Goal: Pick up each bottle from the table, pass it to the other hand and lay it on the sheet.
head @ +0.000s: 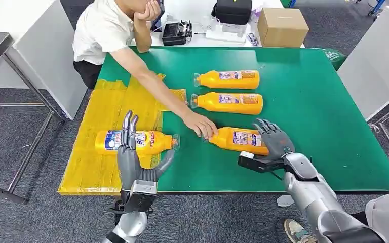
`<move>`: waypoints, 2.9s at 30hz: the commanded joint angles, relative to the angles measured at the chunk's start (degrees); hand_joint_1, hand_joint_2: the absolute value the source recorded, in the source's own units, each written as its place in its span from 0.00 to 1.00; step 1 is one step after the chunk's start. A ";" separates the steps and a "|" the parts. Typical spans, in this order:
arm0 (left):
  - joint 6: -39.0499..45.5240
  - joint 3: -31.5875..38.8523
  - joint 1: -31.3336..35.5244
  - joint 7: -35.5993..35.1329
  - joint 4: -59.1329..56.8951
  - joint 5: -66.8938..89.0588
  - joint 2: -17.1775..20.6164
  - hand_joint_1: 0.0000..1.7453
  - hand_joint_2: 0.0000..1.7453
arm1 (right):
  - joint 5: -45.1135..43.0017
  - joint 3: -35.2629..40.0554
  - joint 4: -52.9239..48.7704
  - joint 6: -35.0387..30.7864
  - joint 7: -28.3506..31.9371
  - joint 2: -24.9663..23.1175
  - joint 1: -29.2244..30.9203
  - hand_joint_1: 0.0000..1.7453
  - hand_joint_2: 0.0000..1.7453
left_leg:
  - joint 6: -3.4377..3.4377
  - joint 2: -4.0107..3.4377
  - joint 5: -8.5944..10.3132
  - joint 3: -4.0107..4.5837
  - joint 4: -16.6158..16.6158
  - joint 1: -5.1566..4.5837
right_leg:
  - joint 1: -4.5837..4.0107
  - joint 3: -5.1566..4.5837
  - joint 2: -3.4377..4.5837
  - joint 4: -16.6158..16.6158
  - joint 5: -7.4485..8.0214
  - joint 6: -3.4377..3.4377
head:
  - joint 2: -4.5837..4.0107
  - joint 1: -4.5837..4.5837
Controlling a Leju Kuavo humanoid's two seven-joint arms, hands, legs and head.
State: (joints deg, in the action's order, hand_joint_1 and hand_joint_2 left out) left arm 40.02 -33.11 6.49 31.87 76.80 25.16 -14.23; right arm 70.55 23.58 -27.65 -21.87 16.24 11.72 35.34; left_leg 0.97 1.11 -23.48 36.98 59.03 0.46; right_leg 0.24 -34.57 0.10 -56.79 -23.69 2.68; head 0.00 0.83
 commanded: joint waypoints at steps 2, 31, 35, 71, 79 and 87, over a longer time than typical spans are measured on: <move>-0.02 -3.01 2.89 -1.58 -3.58 -1.60 2.73 0.00 1.00 | -1.26 3.46 10.44 16.70 -5.09 -0.44 3.07 0.00 1.00 | -0.03 -0.04 0.00 -0.39 -0.14 -0.02 | 0.01 0.34 -0.07 0.14 -0.01 -0.07 | 0.00 0.00; -28.69 -2.73 0.39 -15.36 -1.01 -41.98 5.04 0.00 1.00 | -41.81 -13.81 -13.12 33.05 13.28 -3.59 -13.83 1.00 1.00 | -0.05 -0.31 -0.26 -1.16 -0.35 0.09 | -0.13 1.17 0.31 0.44 -0.05 -0.10 | 0.00 0.04; -29.61 -3.81 1.27 -17.22 -2.84 -47.33 5.70 0.00 1.00 | -48.34 -13.06 -22.04 32.74 17.90 -7.83 -15.64 1.00 1.00 | -0.09 -0.59 -0.36 -1.12 -0.17 0.03 | -0.08 0.91 0.59 0.19 -0.05 -0.17 | 0.00 0.00; -32.04 -11.72 7.32 -19.94 -5.84 -56.94 5.72 0.00 1.00 | -54.26 11.98 -27.61 29.40 21.44 -15.04 -17.65 1.00 1.00 | -0.12 -0.57 -0.32 -0.37 -0.11 0.11 | -0.12 0.22 0.51 0.07 -0.14 -0.15 | 0.00 0.02; -34.91 -11.34 7.53 -18.81 -1.57 -59.14 6.21 0.86 1.00 | -53.58 14.52 -22.17 31.50 21.49 -14.25 -15.61 1.00 1.00 | -0.13 -0.54 -0.28 -0.24 -0.08 0.13 | -0.14 0.10 0.49 0.05 -0.11 -0.15 | 0.00 0.02; -22.55 0.15 5.53 -10.80 1.39 -55.08 4.31 1.00 1.00 | -45.62 16.50 -27.23 19.99 16.87 -11.89 -18.65 0.00 0.00 | -0.12 -0.48 -0.31 -0.29 -0.08 0.13 | -0.14 0.15 0.42 0.06 -0.15 -0.14 | 0.00 0.00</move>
State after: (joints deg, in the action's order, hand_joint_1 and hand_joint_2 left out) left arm 6.46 -42.16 10.36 15.40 74.86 -32.81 -9.68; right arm 17.05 34.16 -54.62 8.51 37.51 -3.06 19.05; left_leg 0.86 0.60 -23.74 36.89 59.00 0.61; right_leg 0.09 -34.64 0.64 -56.76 -23.77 2.57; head 0.00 0.83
